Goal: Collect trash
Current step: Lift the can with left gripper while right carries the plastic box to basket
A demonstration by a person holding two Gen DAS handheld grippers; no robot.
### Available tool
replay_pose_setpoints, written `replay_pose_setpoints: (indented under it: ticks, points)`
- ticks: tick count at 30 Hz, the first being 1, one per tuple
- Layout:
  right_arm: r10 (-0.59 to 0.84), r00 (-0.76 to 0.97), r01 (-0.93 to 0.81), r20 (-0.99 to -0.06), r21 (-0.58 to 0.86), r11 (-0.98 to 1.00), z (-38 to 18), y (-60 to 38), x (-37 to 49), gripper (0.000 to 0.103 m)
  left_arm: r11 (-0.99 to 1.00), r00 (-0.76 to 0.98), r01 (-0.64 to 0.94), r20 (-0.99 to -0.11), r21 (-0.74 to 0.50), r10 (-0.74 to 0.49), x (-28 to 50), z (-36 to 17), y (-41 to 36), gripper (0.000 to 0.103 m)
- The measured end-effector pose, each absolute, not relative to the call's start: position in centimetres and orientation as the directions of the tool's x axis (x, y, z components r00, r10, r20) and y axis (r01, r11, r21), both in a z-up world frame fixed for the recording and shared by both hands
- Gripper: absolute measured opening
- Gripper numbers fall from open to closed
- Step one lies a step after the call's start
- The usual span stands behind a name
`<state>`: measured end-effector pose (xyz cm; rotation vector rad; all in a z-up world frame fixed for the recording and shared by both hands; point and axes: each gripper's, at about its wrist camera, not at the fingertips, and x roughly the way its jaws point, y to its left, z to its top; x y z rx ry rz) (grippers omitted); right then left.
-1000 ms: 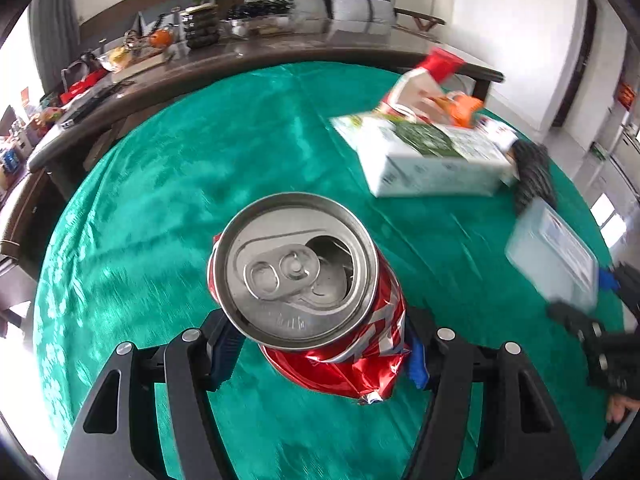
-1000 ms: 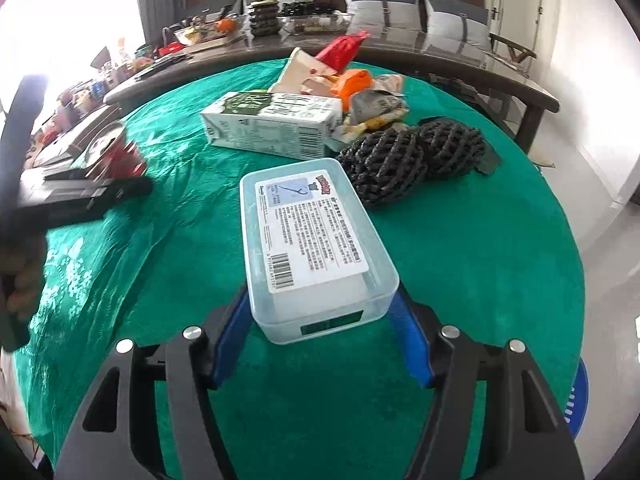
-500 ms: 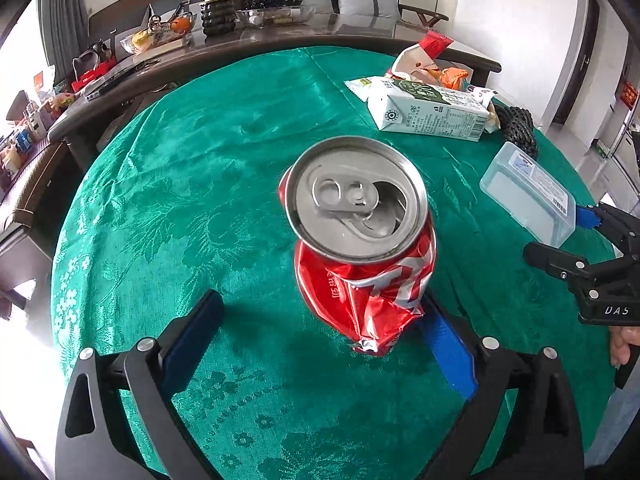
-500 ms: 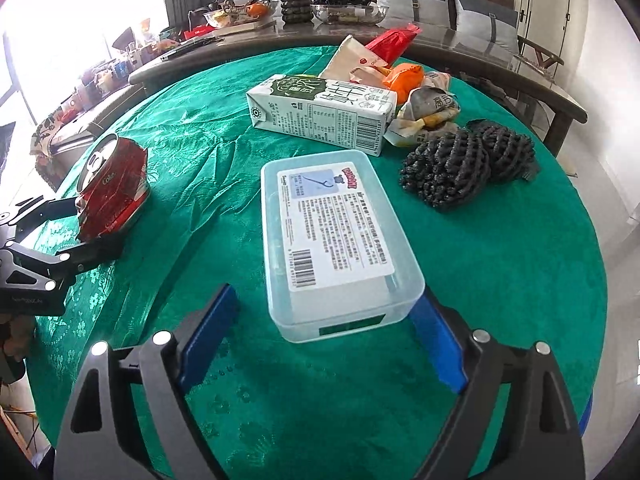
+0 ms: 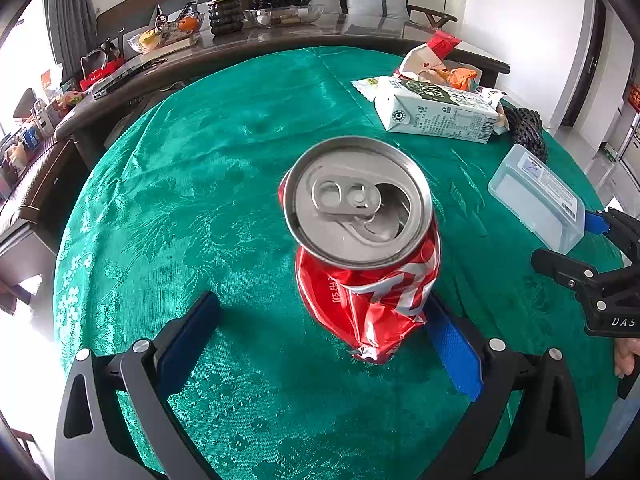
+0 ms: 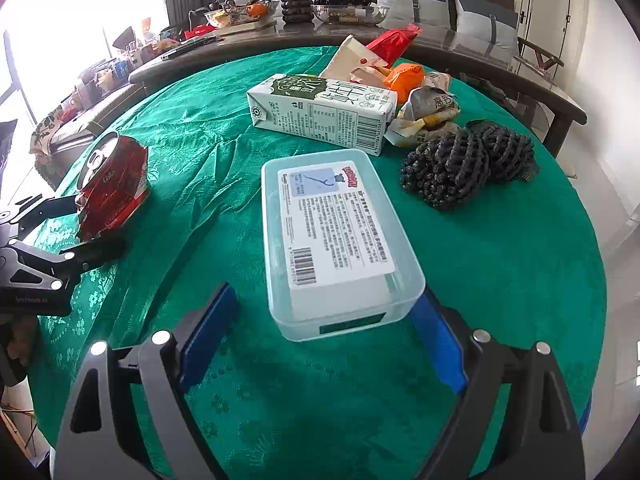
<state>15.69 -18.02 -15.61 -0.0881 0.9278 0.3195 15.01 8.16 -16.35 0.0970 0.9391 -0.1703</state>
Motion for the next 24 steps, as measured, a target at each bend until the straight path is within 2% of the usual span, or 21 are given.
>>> replay_pose_setpoints:
  ticks: [18, 20, 24]
  points:
    - [0.242, 0.555, -0.310, -0.796, 0.072, 0.948, -15.6, -18.1, 15.7, 0.085, 0.981, 0.575, 0.194, -0.810, -0.003, -0.116, 15.1, -16.4, 8.4, 0.099]
    - [0.285, 0.530, -0.333, -0.798, 0.113, 0.936, -15.4, -18.4, 16.0, 0.089, 0.977, 0.570, 0.213, -0.809, -0.027, -0.146, 15.0, -16.2, 8.7, 0.099]
    - [0.376, 0.444, -0.333, -0.813, 0.240, 0.912, -13.0, -20.7, 17.4, 0.088, 0.967, 0.604, 0.246, -0.769, -0.070, -0.209, 14.4, -14.0, 9.2, 0.099]
